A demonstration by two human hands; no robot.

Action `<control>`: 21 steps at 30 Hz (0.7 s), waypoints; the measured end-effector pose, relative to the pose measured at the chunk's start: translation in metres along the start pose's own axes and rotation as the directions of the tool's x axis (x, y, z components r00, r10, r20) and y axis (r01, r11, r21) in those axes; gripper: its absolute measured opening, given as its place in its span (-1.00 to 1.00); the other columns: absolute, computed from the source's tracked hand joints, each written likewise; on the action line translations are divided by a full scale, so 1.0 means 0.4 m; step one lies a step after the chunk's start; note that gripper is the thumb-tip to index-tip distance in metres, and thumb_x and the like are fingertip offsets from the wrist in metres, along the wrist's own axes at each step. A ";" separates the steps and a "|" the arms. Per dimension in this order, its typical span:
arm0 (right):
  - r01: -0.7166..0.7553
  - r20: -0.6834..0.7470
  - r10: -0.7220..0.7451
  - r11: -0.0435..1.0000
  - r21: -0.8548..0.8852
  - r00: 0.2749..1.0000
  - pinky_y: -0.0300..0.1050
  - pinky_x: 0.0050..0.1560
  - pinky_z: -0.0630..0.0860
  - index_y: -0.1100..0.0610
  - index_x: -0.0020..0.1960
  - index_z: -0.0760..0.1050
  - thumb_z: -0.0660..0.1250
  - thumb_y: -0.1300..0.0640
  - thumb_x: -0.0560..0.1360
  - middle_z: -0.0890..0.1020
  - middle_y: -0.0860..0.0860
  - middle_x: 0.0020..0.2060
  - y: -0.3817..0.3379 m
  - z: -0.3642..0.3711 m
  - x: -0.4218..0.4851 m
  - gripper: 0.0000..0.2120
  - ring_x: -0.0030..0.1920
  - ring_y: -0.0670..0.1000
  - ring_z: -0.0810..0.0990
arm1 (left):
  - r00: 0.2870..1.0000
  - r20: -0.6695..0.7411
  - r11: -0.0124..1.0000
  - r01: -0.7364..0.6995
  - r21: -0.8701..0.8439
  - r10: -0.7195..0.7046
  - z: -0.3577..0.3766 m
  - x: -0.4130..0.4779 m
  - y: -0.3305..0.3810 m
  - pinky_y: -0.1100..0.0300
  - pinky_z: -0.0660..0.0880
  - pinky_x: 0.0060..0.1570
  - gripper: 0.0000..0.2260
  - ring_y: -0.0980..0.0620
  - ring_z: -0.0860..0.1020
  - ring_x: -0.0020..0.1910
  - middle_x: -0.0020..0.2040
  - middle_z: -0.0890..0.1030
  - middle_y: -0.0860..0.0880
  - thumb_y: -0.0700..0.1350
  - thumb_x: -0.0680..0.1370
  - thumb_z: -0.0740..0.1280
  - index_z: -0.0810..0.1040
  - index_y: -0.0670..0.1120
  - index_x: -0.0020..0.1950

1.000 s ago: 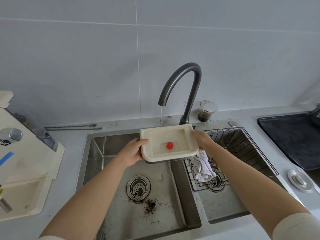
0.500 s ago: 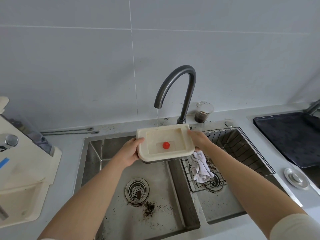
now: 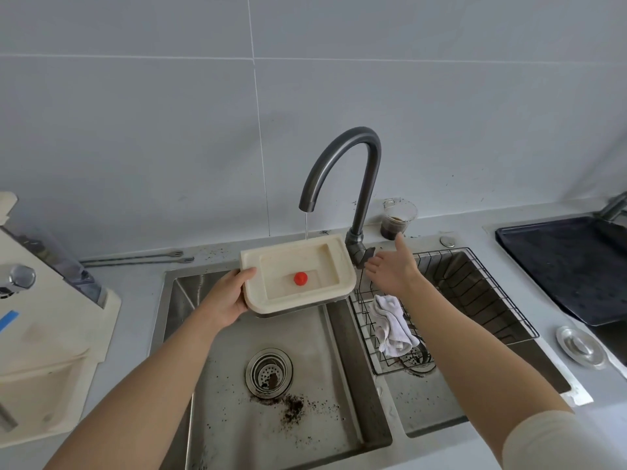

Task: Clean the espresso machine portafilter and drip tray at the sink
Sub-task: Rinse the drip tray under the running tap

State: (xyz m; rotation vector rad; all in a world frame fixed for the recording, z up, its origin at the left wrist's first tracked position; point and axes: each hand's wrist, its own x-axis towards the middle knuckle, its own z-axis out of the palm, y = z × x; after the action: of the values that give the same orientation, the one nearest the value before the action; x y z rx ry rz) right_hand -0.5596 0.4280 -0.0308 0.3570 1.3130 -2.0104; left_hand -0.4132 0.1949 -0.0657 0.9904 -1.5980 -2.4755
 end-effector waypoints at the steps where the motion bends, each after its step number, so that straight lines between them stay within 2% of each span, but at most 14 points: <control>1: 0.002 0.001 -0.002 1.000 0.011 1.000 0.01 0.51 -0.09 0.30 0.48 -0.21 -0.20 -0.25 0.57 -0.09 0.21 0.51 0.000 0.009 0.004 -0.26 0.52 0.14 -0.08 | 1.000 -0.010 1.000 -0.003 0.001 0.003 -0.006 0.000 0.002 -0.05 0.50 -0.05 -0.80 -0.07 0.53 -0.02 0.05 0.55 -0.11 -0.17 0.59 0.17 0.41 -0.15 0.20; 7: -0.006 -0.010 0.006 1.000 0.013 1.000 -0.02 0.52 -0.11 0.28 0.49 -0.19 -0.24 -0.29 0.55 -0.08 0.17 0.52 -0.001 0.036 0.033 -0.24 0.53 0.10 -0.10 | 0.998 -0.058 1.000 -0.002 -0.012 0.002 -0.031 -0.003 0.009 -0.05 0.50 -0.08 -0.74 -0.12 0.51 0.02 0.13 0.50 -0.16 -0.19 0.59 0.17 0.38 -0.16 0.28; 14: -0.026 0.001 0.027 0.993 -0.115 1.000 0.00 0.52 -0.05 0.26 0.48 0.12 -0.25 -0.26 0.55 0.18 0.15 0.48 -0.006 0.037 0.065 -0.26 0.51 0.10 0.10 | 0.997 -0.072 1.000 0.015 -0.021 -0.016 -0.039 0.004 0.003 -0.01 0.50 -0.12 -0.69 -0.06 0.52 -0.05 0.02 0.55 -0.12 -0.19 0.59 0.17 0.35 -0.21 0.33; 21: -0.020 0.009 0.020 1.000 0.004 1.000 0.02 0.51 -0.10 0.24 0.52 -0.12 -0.20 -0.30 0.54 -0.02 0.15 0.52 -0.021 0.064 0.088 -0.24 0.53 0.11 -0.05 | 0.998 -0.063 0.999 0.025 -0.030 -0.027 -0.041 0.001 0.001 -0.02 0.49 -0.16 -0.69 -0.07 0.53 -0.03 0.04 0.55 -0.13 -0.19 0.59 0.18 0.36 -0.20 0.33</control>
State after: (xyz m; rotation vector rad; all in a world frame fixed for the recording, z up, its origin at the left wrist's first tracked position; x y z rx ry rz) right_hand -0.5871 0.3935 -0.0335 0.3612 1.2951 -1.9966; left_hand -0.4050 0.1813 -0.0699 1.0813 -1.5361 -2.4503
